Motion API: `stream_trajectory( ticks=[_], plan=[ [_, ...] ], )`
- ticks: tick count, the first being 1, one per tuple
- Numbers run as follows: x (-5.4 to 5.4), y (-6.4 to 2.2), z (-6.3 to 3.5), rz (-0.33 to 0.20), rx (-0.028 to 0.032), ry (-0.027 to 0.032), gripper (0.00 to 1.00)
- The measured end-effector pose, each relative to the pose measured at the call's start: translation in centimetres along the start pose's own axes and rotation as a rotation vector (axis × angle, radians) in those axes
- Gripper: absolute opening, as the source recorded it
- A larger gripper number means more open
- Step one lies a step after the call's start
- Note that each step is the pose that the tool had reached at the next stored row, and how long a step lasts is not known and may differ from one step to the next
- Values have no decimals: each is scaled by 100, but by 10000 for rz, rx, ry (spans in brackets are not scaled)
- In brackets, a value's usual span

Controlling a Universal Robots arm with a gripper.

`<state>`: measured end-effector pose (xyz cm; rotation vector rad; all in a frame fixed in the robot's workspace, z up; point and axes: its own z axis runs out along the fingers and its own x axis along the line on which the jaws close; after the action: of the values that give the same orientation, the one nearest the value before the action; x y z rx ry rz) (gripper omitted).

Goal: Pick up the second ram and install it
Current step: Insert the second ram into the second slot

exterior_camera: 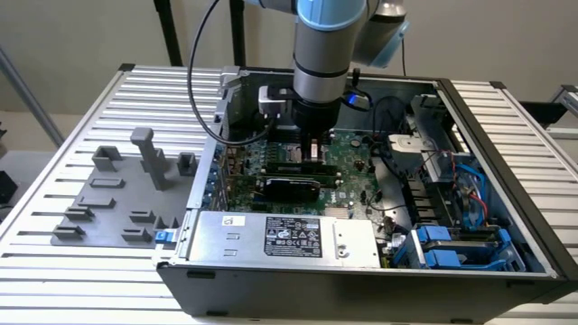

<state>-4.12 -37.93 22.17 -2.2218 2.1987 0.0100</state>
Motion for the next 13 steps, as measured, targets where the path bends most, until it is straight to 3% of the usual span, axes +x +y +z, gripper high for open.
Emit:
stream_trajectory(
  ticks=[13],
  plan=[
    [0, 3, 18, 0, 0, 0, 0]
  ],
)
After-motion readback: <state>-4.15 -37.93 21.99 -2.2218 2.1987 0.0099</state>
